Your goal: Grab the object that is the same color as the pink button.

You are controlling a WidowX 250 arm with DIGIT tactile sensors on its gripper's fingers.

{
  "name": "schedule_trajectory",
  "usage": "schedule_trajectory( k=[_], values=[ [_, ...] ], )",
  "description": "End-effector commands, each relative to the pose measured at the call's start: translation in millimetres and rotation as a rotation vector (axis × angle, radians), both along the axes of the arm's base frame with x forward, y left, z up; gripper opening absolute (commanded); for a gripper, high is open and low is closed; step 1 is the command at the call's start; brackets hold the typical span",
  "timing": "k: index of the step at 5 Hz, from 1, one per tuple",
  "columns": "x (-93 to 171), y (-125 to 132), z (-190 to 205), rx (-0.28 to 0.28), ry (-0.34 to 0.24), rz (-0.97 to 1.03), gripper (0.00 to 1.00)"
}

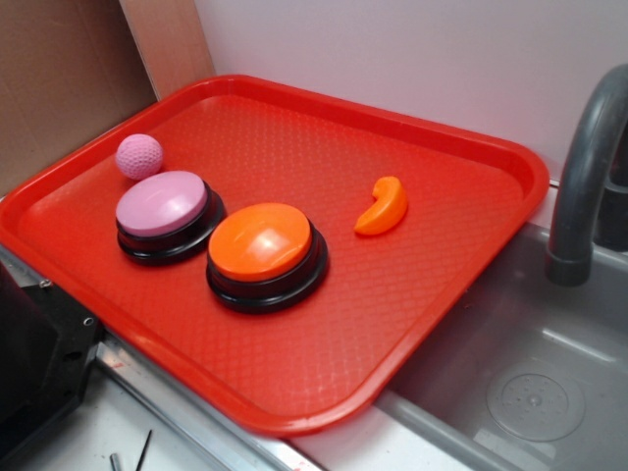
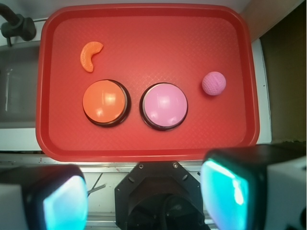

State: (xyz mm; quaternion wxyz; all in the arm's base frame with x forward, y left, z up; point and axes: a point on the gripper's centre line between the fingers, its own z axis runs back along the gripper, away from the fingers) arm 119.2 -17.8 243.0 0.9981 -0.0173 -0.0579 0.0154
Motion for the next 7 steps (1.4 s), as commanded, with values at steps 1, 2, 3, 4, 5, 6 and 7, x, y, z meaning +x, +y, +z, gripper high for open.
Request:
schedule_trajectory(
  k=[1, 2, 3, 4, 5, 6, 7],
  values=[
    [0, 0, 0, 0.0, 0.0, 0.0, 1.0],
    [8, 8, -5, -0.031, -0.019, 0.244, 1.0],
    [24, 23, -17, -0.109, 0.004, 0.434, 1.0],
    [39, 43, -35, -0.106, 0.032, 0.596, 1.0],
    [57, 72, -63, -0.081, 0.012, 0.794, 1.0],
    [67, 94, -91, -0.08, -0.018, 0.956, 1.0],
    [74, 111, -111, -0.091, -0.049, 1.035, 1.0]
  ],
)
